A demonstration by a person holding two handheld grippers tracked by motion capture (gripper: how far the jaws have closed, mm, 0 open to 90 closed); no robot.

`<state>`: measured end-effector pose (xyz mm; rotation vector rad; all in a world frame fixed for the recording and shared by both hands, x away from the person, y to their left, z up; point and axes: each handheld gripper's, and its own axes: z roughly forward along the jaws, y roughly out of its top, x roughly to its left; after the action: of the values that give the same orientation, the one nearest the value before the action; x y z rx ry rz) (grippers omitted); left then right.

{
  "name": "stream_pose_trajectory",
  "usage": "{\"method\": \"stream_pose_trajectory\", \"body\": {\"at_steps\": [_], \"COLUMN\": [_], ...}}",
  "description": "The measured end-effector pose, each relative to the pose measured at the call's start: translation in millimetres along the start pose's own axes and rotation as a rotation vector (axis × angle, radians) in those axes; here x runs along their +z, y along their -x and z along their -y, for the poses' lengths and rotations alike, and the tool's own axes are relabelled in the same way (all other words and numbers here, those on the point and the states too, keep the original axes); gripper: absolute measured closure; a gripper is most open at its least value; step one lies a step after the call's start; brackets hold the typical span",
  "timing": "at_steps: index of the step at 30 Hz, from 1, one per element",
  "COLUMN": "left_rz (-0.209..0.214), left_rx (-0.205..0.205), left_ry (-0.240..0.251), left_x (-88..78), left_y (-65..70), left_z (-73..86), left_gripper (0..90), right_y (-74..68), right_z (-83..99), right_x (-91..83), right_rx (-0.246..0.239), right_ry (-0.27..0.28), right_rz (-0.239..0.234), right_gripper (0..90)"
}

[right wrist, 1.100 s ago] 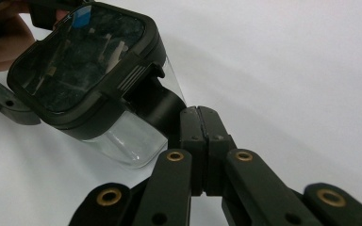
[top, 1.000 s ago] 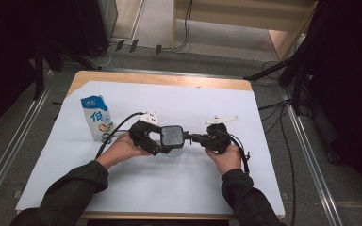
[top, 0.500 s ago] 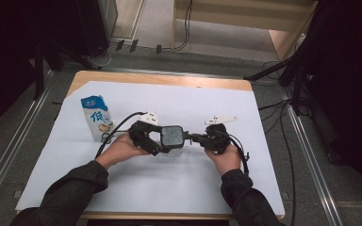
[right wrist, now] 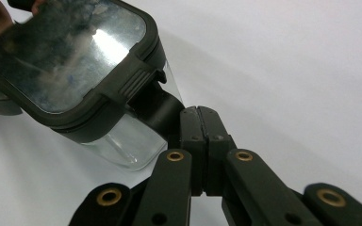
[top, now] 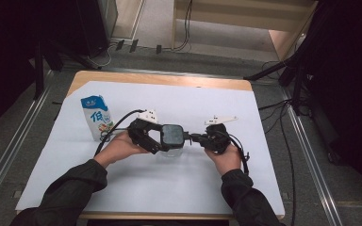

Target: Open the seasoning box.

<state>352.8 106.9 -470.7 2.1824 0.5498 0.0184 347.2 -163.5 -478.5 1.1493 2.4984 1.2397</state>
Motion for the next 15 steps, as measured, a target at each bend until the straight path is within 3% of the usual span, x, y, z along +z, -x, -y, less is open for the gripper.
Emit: {"method": "stream_pose_trajectory", "body": {"at_steps": [10,15], "left_rz": [0.008,0.002], "left_rx": [-0.001,0.034], "left_ry": [0.002,-0.013], "left_x": [-7.8,-17.4], "left_y": [1.1,3.9], "left_z": [-4.9,-8.6], "left_gripper": [14.1,19.0], "right_y": [-0.1,0.5], "right_z": [0.3,0.4], "right_x": [0.6,1.2], "right_rx": [-0.004,0.0], "right_ry": [-0.003,-0.005], "right_rz": [0.005,0.001], "right_gripper": [90.0,90.0]}}
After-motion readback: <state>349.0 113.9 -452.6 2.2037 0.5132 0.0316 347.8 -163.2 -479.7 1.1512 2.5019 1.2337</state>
